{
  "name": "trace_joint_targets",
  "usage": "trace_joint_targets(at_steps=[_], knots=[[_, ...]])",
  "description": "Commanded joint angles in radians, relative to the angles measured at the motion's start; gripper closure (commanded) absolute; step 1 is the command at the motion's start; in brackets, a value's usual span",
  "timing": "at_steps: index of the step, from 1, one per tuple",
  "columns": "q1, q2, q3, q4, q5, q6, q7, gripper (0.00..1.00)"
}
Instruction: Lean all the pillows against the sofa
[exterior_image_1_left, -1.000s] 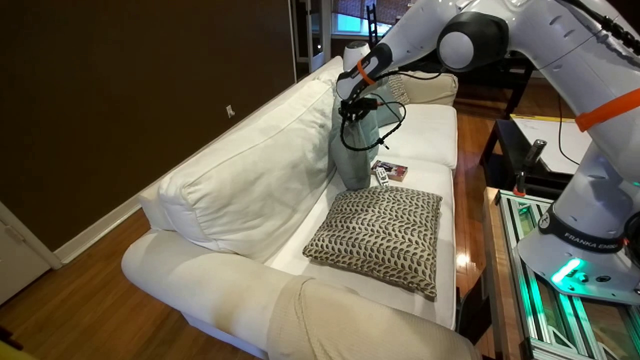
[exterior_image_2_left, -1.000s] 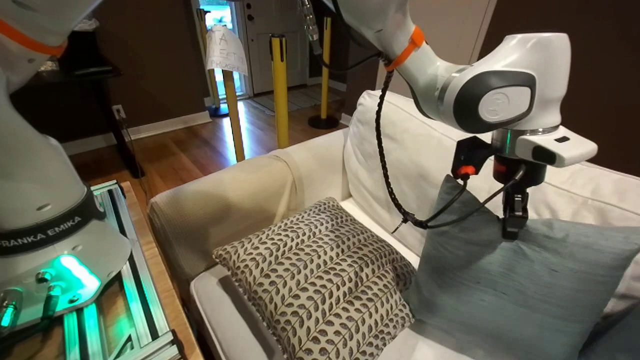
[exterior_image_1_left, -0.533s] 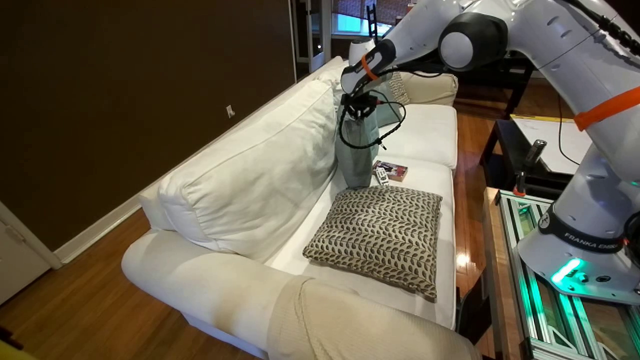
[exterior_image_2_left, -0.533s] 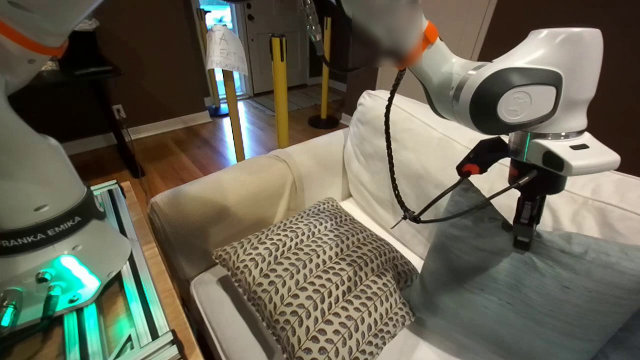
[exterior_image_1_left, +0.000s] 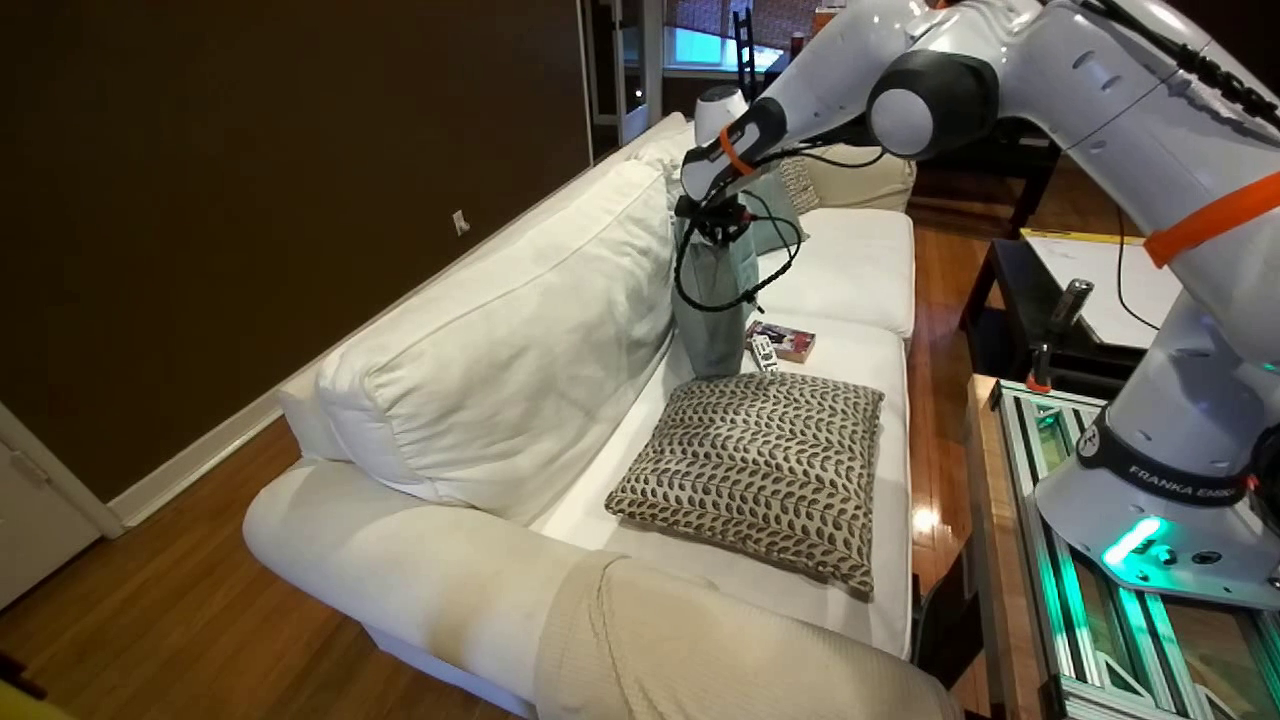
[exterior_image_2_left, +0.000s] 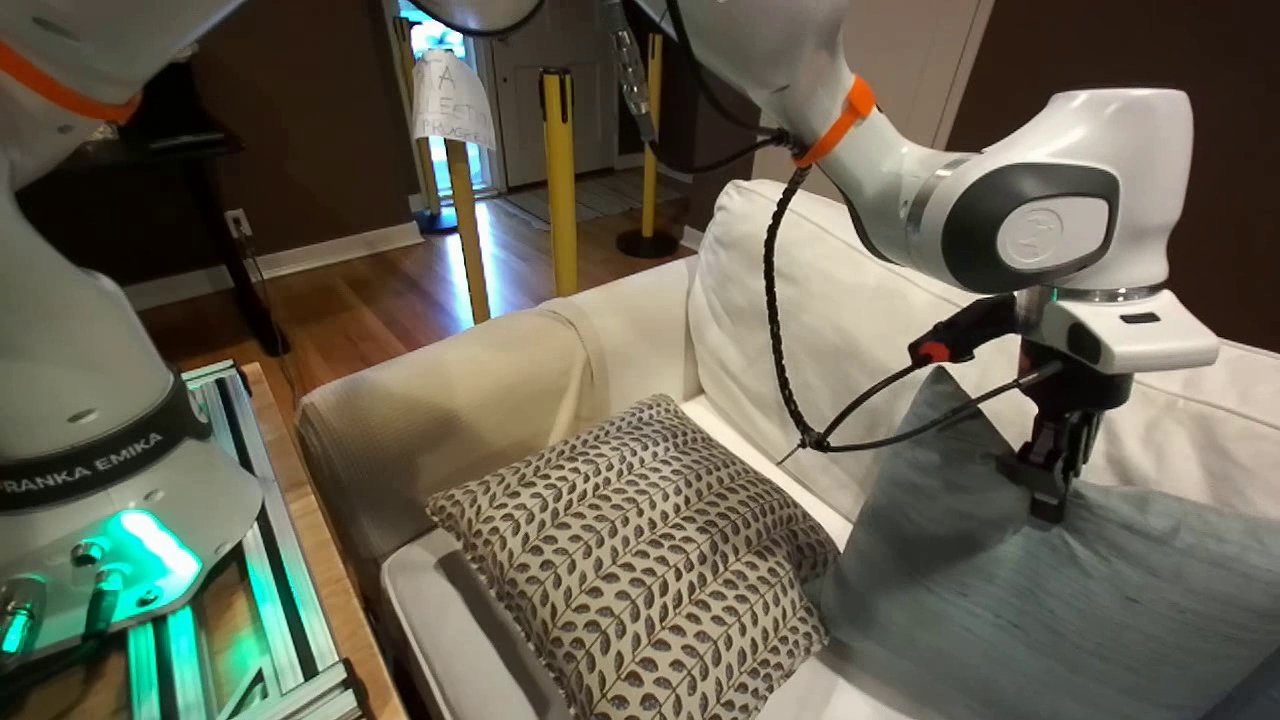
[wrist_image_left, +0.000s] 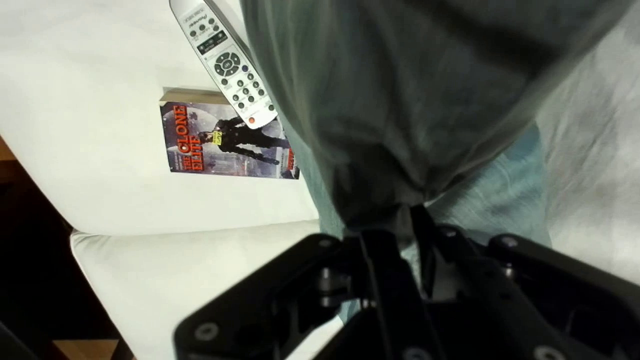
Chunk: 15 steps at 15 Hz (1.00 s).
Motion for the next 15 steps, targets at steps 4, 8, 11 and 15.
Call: trace_joint_targets(at_steps=[4,8,11,15], knots=[[0.021,0.039,-0.001,0.032,-0.042,0.048,0.004,0.34],[0.017,0.015,0.024,0.023,-0.024,0.136,-0.028,0.05],[0.008,-0.021,0.056,-0.005,-0.018,0.233,-0.087,0.0],[-0.042,-0.154,0.186,-0.08,0.002,0.17,-0.319,0.0]])
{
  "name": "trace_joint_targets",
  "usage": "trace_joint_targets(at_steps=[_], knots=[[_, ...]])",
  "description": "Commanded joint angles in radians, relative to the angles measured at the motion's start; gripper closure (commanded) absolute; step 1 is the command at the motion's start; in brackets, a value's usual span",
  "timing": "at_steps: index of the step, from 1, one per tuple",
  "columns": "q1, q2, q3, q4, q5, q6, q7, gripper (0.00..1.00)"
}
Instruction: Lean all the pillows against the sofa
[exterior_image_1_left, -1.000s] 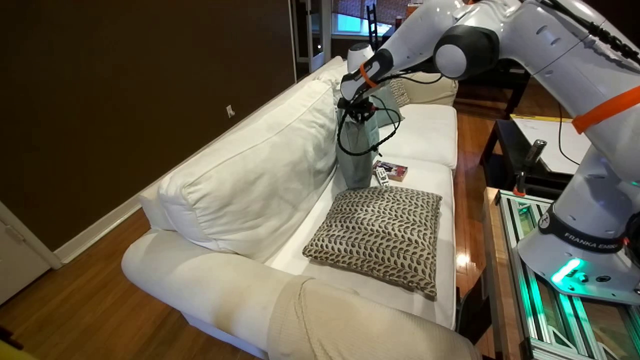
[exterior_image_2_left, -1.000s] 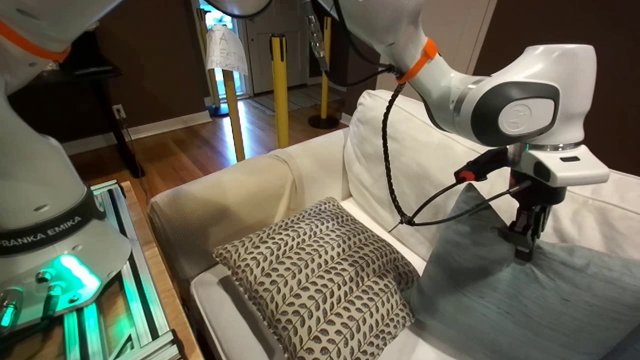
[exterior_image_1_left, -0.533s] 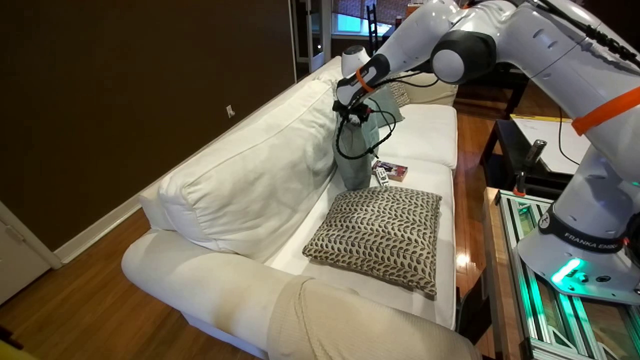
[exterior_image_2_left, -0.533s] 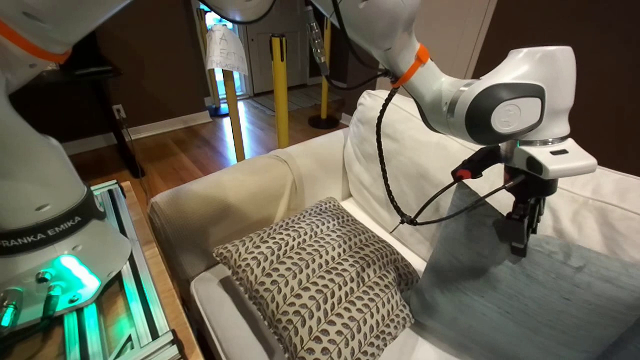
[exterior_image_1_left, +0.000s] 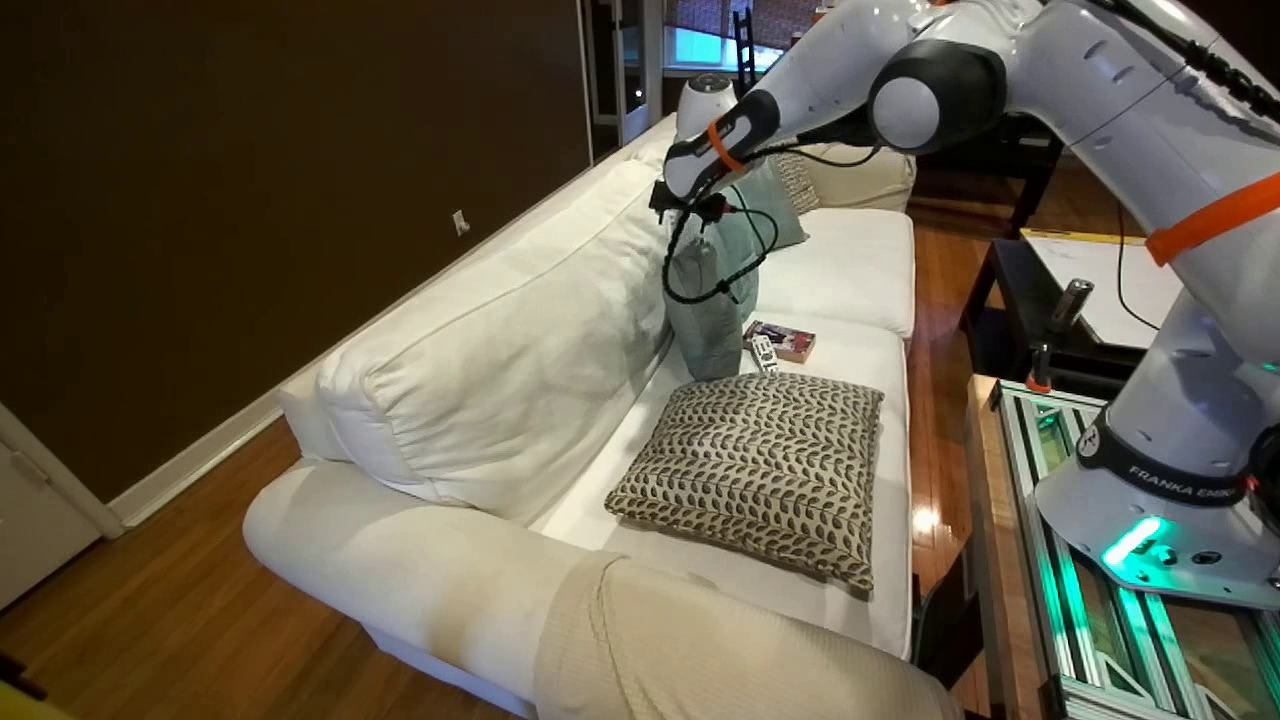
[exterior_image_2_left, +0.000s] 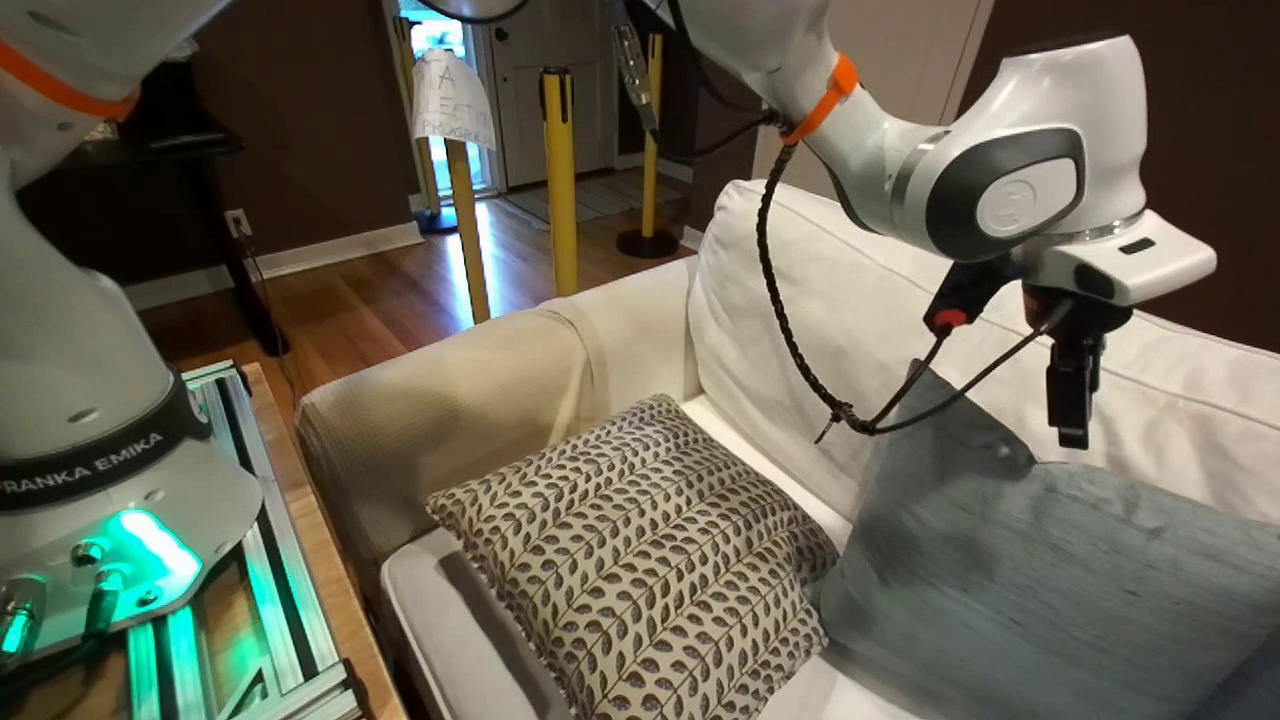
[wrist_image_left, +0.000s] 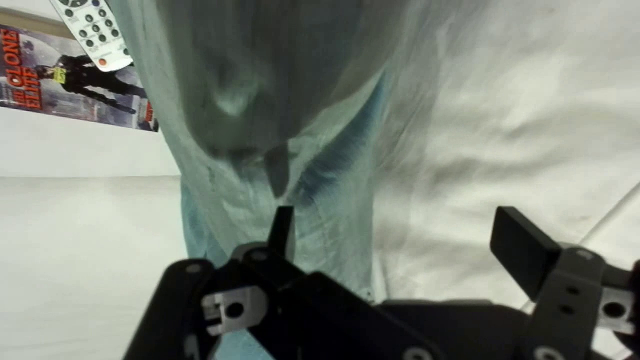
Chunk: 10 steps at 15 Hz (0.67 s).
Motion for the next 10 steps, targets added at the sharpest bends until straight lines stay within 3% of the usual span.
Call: trace_joint_targets(at_steps=[1,6,10], knots=[[-0.052,-0.163,0.124,-0.116,0.028,-0.083,-0.213,0.0],[-0.055,-0.38,0.169,-0.254,0.022,-0.333,-0.384,0.0],[0.008,-0.514,0.135,-0.369,-0.001,-0.536,-0.478,0.0]])
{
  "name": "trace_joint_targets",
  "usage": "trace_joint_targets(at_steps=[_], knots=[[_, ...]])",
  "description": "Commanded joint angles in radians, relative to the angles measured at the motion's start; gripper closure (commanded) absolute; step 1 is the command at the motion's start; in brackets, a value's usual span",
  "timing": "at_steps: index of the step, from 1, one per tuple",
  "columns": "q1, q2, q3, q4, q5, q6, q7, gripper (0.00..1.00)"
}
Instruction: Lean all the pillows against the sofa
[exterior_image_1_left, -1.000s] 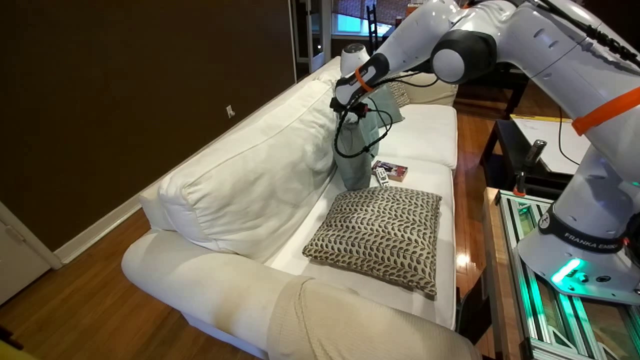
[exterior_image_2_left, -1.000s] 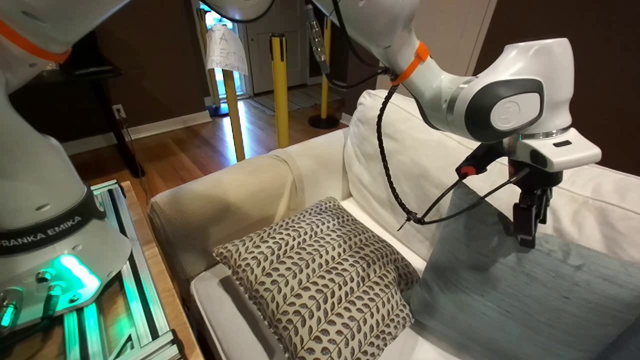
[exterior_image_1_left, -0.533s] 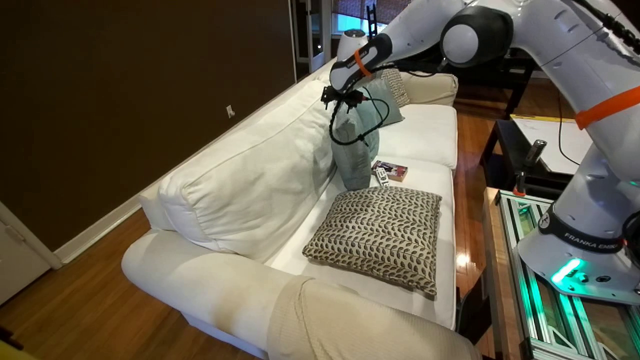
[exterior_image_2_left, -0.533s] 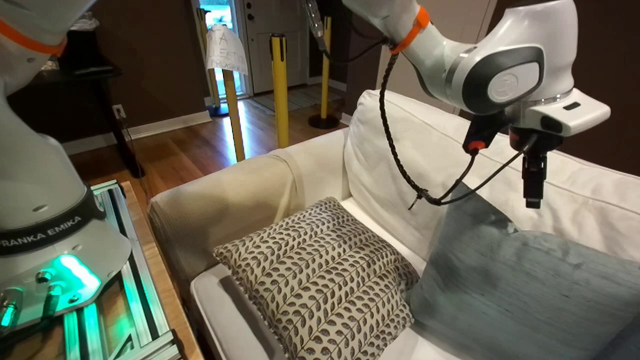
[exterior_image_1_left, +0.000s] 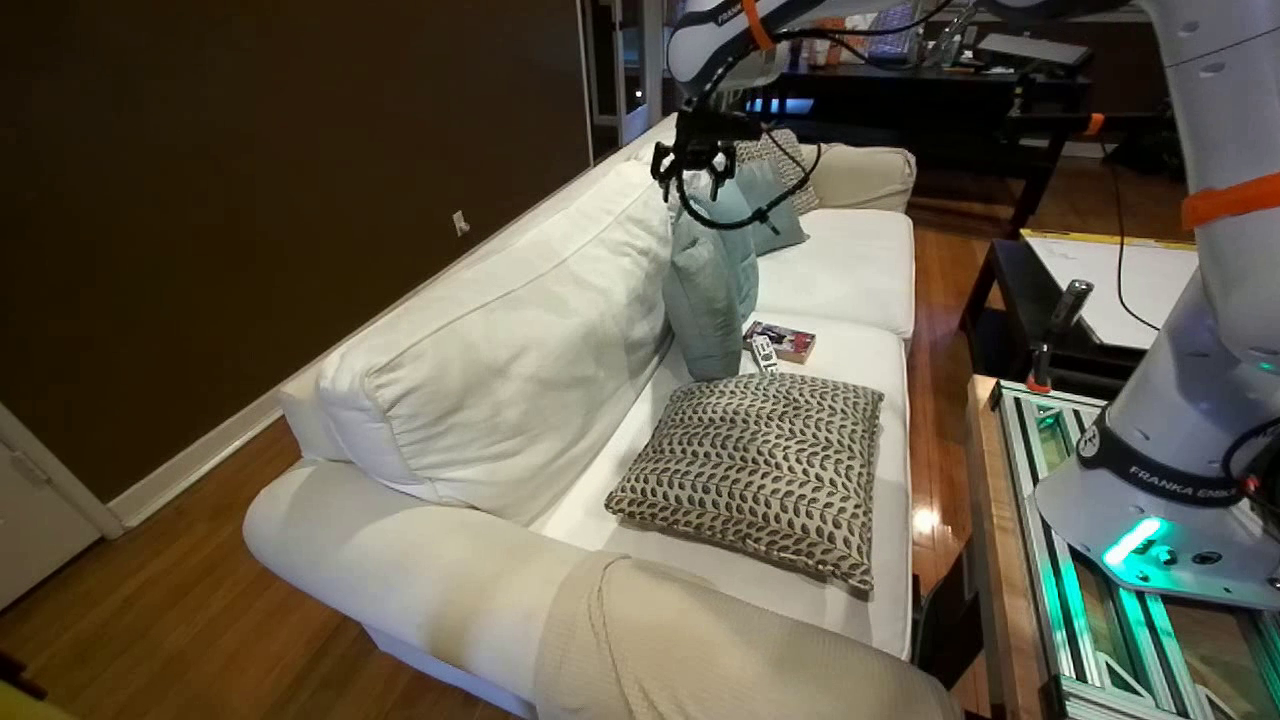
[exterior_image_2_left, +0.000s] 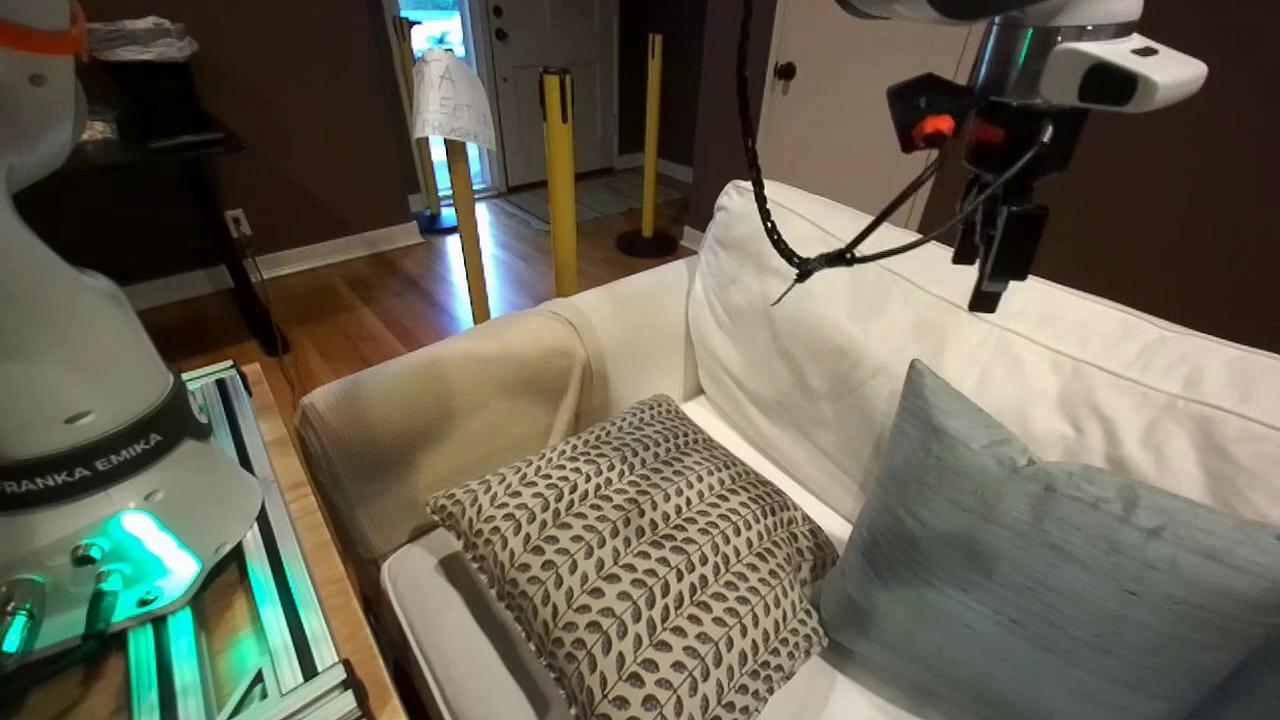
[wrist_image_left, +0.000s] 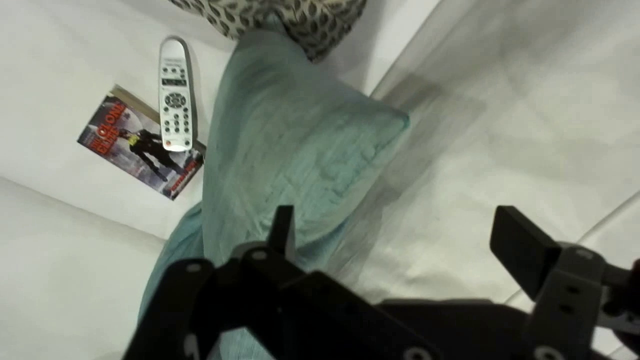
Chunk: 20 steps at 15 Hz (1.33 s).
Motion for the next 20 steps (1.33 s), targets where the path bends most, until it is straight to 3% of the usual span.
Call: trace_joint_targets(at_steps=[1,3,4,12,17,20], knots=[[0.059,-0.144,-0.021,-0.172,-0.037,-0.141,-0.067,0.0],[0.096,-0.193,-0.029,-0.234,-0.091,-0.194,-0.066,0.0],[0.068,-0.116,-0.027,-0.125,-0.042,-0.173,-0.054,0.0],[0.075,-0.1,-0.029,-0.127,-0.034,-0.191,-0.062,0.0],[0.091,-0.059,0.02,-0.203,0.045,-0.242,-0.089,0.0],[0.132,-0.015,0.025,-0.261,0.056,-0.227,-0.034,0.0]])
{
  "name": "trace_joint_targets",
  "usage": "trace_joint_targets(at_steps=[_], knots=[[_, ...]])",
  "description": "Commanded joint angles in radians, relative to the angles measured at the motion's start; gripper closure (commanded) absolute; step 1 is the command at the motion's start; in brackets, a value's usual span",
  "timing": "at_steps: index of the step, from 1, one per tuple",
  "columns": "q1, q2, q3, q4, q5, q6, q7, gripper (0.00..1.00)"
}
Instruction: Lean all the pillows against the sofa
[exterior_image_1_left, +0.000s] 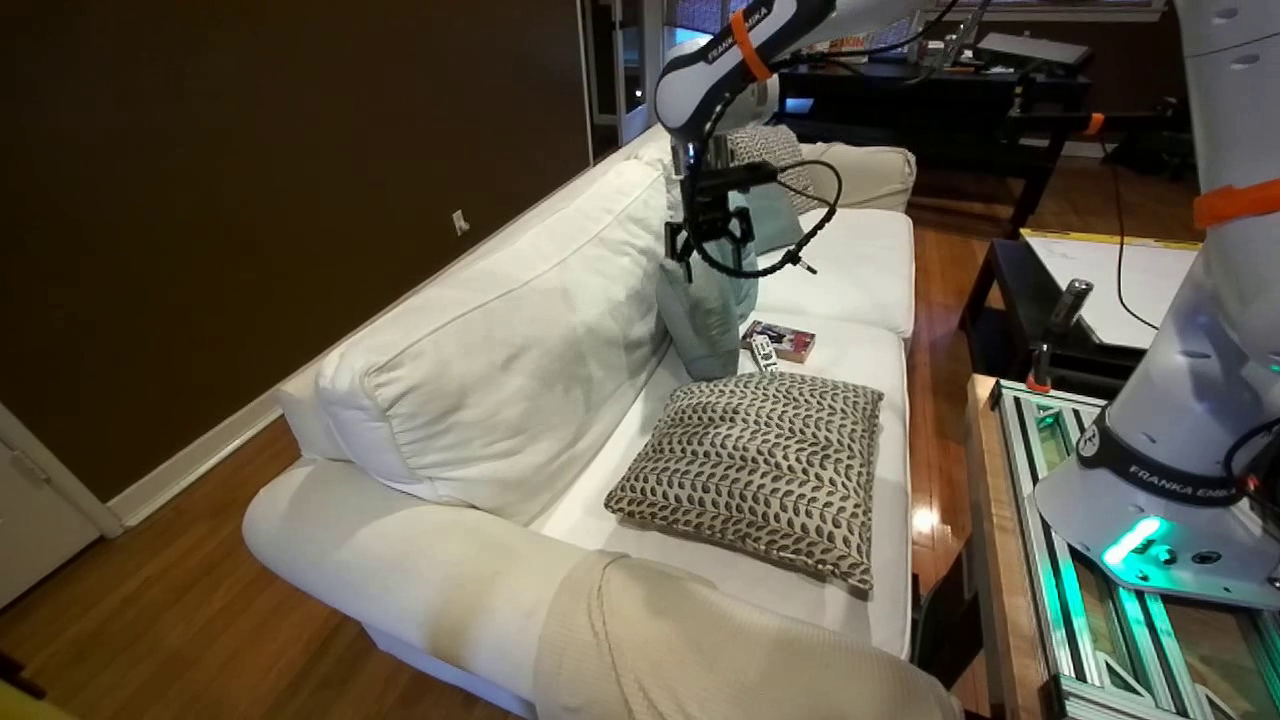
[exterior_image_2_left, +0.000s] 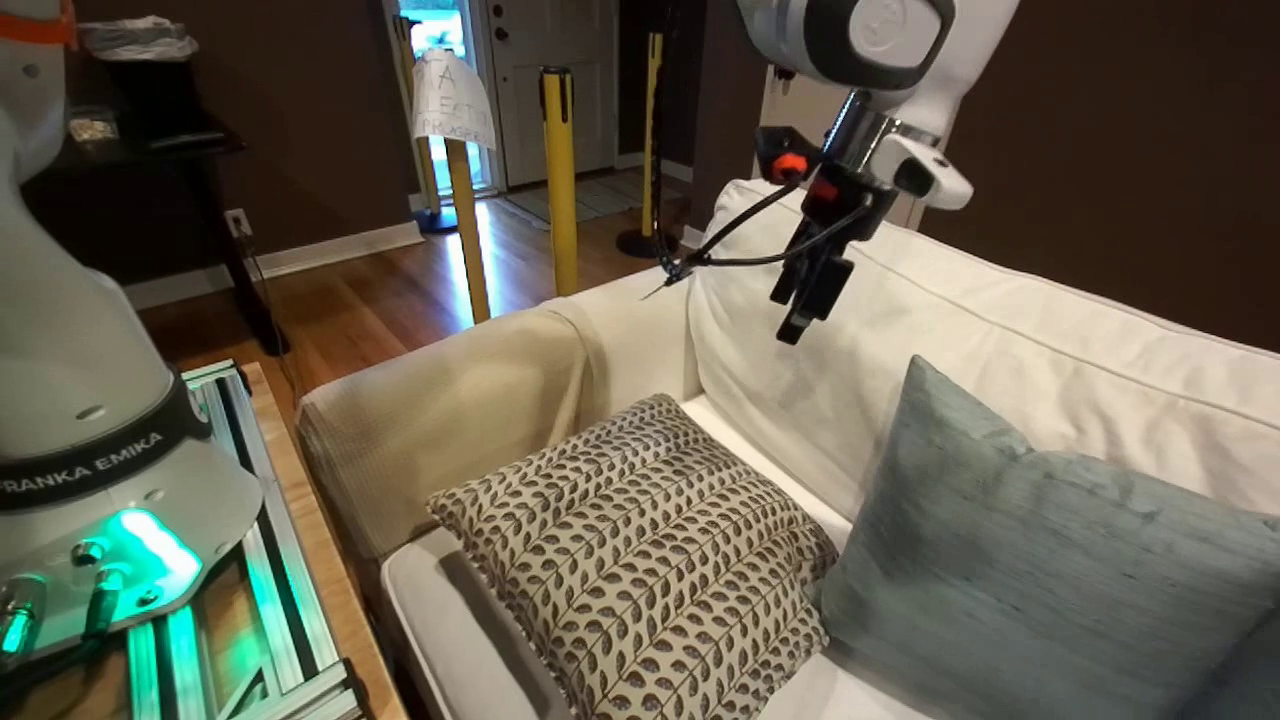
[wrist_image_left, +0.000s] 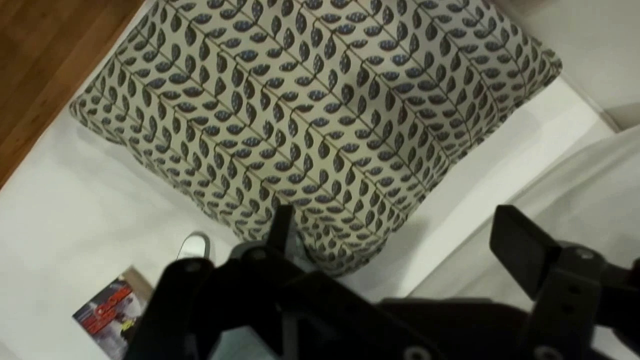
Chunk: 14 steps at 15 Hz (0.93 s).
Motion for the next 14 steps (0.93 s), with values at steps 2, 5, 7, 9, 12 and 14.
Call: trace_joint_targets(at_steps=[2,5,7,9,12,14], knots=[[0.065,0.066,0.005,-0.088,0.01,0.055,0.05,0.0],[0.122,0.11,-0.001,-0.149,-0.03,0.246,0.055,0.0],[0.148,0.139,-0.002,-0.187,-0.049,0.412,0.041,0.0],[0.16,0.177,0.0,-0.207,-0.046,0.527,0.037,0.0],[0.158,0.234,-0.002,-0.211,-0.025,0.645,0.035,0.0],[0.143,0.269,-0.004,-0.188,-0.012,0.66,0.033,0.0]])
